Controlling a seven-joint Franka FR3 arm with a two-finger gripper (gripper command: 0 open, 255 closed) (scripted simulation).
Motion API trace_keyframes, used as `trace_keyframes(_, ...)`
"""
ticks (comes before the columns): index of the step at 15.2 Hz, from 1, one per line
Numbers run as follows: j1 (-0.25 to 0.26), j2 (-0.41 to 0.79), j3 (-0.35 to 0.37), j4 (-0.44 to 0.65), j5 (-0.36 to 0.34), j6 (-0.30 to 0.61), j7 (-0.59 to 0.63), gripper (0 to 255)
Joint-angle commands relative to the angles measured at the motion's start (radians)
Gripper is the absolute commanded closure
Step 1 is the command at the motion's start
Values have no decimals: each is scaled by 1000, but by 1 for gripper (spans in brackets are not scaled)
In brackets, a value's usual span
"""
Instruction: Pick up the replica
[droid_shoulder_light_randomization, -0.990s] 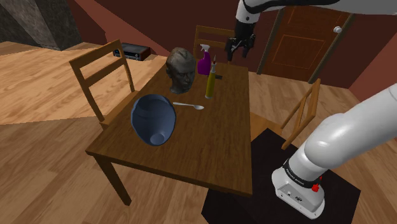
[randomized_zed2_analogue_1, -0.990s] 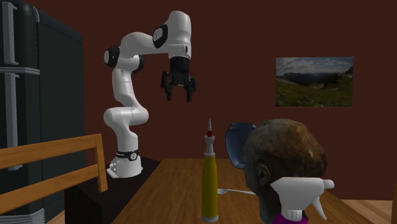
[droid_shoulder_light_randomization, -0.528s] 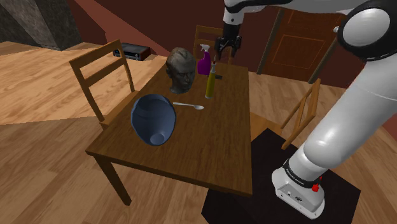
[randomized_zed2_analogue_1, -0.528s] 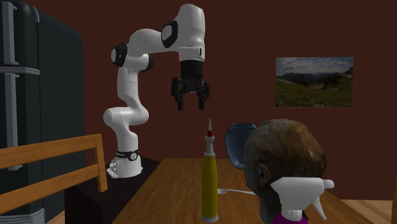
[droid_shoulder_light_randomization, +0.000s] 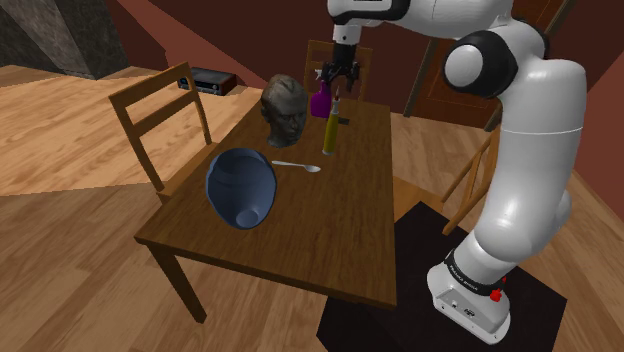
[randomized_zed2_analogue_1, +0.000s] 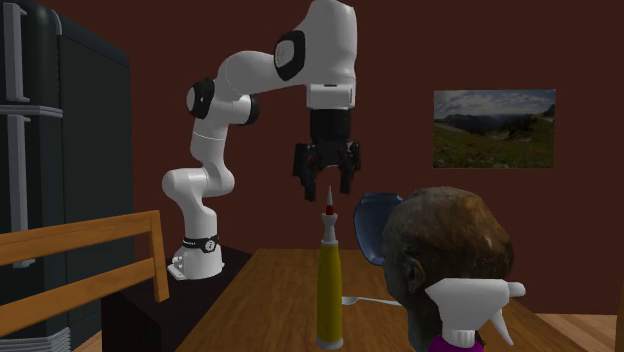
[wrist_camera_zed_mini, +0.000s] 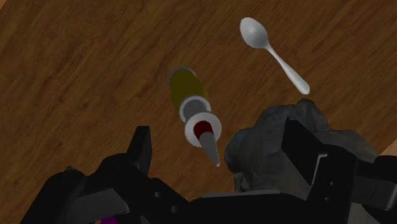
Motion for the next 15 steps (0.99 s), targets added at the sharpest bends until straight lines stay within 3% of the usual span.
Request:
trace_keyframes(1, -19, 105, 2, 138, 20, -51, -7, 0)
trace_keyframes(10, -15, 97, 3, 23, 20, 55, -16, 0)
trace_keyframes(11, -14, 95, 3, 20, 20, 56, -16, 255)
trace_keyframes(15, -14, 96, 3, 20, 20, 57, -16, 255)
